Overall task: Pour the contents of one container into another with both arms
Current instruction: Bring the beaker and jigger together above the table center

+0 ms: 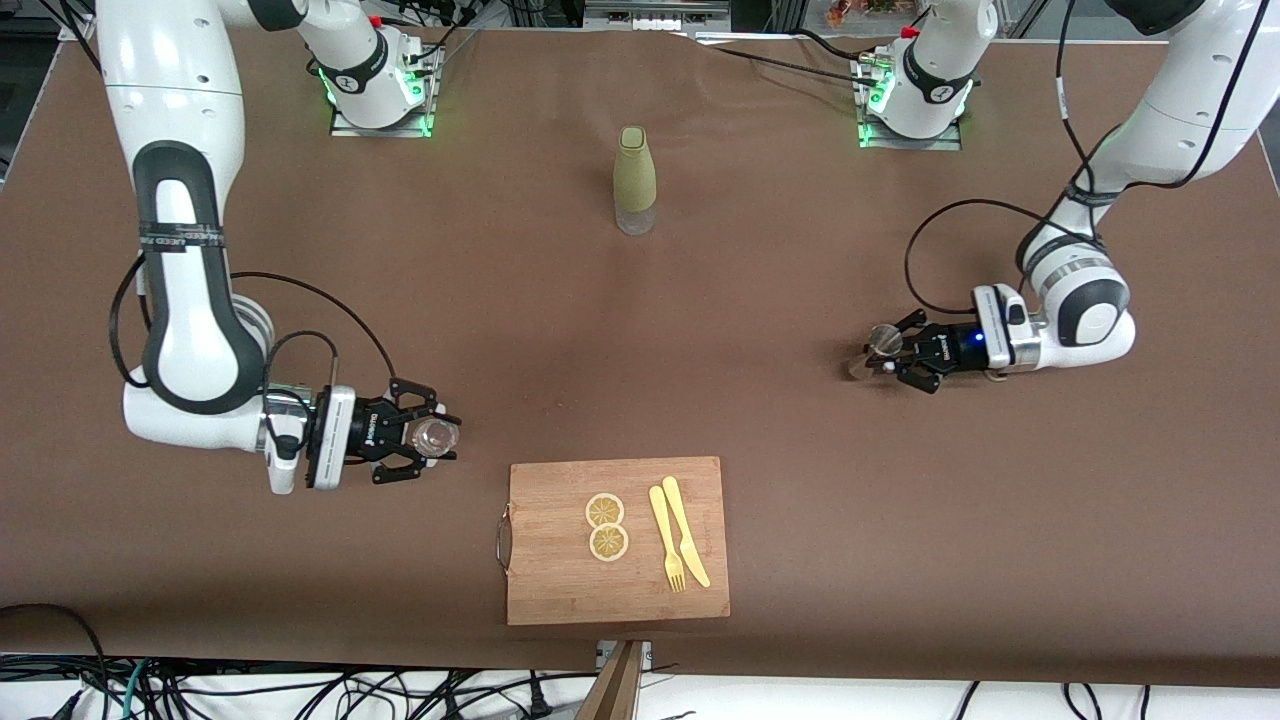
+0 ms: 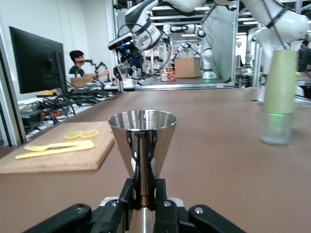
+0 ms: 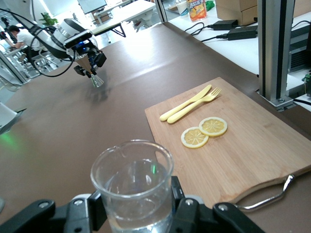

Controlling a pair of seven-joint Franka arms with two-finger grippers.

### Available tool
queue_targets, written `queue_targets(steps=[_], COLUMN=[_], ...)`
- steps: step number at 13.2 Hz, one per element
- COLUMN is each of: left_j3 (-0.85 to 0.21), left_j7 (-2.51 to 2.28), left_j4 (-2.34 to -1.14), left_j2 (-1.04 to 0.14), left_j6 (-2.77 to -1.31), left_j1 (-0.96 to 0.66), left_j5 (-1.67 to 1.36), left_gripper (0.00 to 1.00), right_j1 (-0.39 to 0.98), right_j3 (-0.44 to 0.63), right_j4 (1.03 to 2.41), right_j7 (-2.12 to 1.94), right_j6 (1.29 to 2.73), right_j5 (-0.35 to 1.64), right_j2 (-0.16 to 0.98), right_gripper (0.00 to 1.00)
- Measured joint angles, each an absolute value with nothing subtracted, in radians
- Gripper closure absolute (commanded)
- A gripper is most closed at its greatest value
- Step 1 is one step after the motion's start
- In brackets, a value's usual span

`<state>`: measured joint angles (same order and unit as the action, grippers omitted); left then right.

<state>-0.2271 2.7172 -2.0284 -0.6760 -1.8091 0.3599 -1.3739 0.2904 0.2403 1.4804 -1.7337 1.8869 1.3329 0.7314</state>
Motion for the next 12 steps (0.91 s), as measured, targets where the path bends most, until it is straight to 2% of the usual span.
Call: queue_targets(steps=[3, 8, 12], left_j3=[-0.305, -0.373, -0.459], left_j7=[2.717, 2.707, 2.702], left_j4=[-2.044, -2.052, -2.044], left_j2=[-0.679, -0.702, -0.701], left_j6=[-1.942, -2.088, -2.256], left_j1=[0.299, 0.179, 0.131], left_j5=[-1.551, -1.797, -1.985], left_gripper=[1.0, 1.0, 1.0], right_j1=[0.326, 0.451, 0.583], right_j3=[0.24, 0.238, 0.236], right_j4=[1.481, 1.503, 1.627], right_j7=[-1.679, -1.597, -1.585], right_j6=[1.978, 2.195, 2.403], right_j5=[1.333, 1.333, 1.333], right_j2=[0.701, 0.658, 0.58], right_gripper=[0.7, 0.69, 0.68])
